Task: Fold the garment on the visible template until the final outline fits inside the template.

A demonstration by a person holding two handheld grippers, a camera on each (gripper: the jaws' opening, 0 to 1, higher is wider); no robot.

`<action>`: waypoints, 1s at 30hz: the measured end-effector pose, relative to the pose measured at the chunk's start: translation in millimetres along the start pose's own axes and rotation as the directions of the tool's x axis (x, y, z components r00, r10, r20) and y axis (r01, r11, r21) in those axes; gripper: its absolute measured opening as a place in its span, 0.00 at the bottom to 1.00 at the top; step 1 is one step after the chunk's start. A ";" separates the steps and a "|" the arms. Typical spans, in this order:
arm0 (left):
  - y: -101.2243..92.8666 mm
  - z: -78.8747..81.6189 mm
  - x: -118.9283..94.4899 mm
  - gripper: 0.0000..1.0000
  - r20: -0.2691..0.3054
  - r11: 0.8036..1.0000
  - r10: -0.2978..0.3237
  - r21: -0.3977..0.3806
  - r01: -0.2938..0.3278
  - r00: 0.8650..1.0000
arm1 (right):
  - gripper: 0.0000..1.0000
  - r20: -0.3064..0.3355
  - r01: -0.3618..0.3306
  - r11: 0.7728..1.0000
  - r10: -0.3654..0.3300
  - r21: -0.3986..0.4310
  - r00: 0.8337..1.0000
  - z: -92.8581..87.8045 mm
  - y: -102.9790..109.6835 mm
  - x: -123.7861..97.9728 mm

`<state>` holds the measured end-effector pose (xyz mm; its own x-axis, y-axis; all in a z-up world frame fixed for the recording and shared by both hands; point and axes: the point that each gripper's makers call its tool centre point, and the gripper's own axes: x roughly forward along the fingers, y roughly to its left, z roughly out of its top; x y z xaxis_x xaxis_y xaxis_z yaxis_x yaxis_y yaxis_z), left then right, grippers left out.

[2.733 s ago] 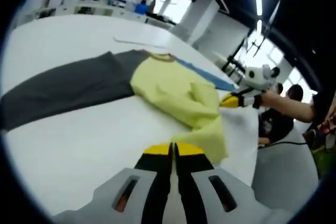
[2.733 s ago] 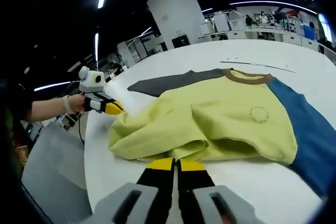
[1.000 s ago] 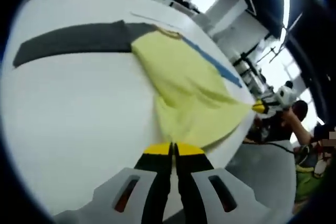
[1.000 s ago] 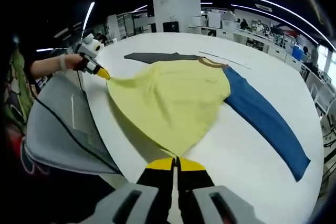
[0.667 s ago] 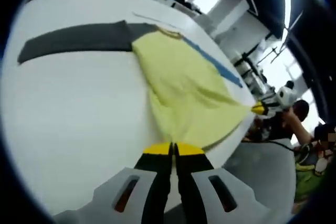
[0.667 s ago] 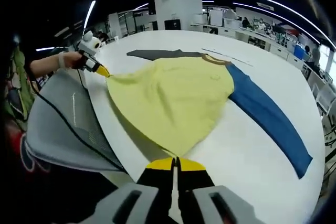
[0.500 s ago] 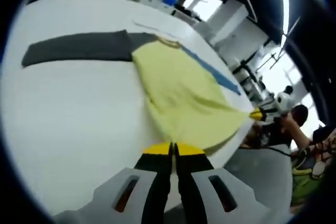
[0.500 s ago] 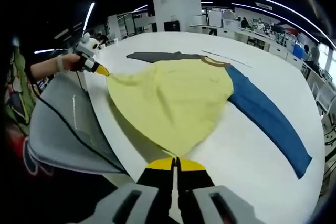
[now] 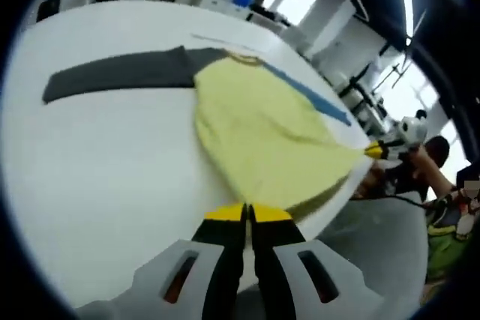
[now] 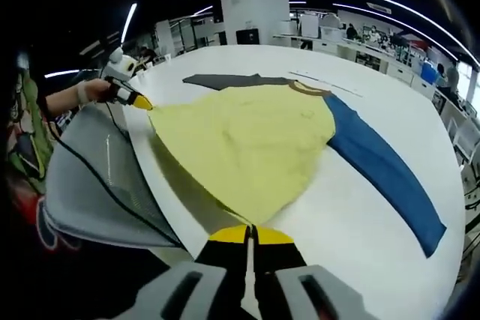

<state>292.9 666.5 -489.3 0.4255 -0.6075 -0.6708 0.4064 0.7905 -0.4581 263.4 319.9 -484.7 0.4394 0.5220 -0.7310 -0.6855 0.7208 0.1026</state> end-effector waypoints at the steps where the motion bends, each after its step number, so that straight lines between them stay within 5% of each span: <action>1: 0.2 -1.8 2.2 0.00 -0.006 1.000 -0.002 -0.010 0.002 1.000 | 0.00 -0.009 0.000 1.000 0.000 -0.004 1.000 -2.4 0.0 1.3; 9: 5.4 -21.0 14.2 0.00 -0.079 1.000 0.021 0.006 -0.020 0.997 | 0.00 -0.065 -0.010 1.000 0.008 -0.026 0.998 -22.5 1.6 10.4; 21: 11.8 -24.0 10.7 0.00 -0.089 0.999 0.026 -0.025 -0.029 0.996 | 0.00 -0.128 -0.062 0.989 0.045 -0.133 0.991 -35.9 14.9 21.9; 30: 18.7 -30.1 11.5 0.00 -0.105 0.998 0.046 -0.035 -0.050 0.993 | 0.00 -0.158 -0.089 0.988 0.069 -0.126 0.985 -42.4 18.2 26.7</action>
<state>281.1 676.6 -523.1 0.3563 -0.5591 -0.7486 0.3562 0.8220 -0.4444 238.0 327.6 -530.9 0.2940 0.4922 -0.8193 -0.7897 0.6080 0.0818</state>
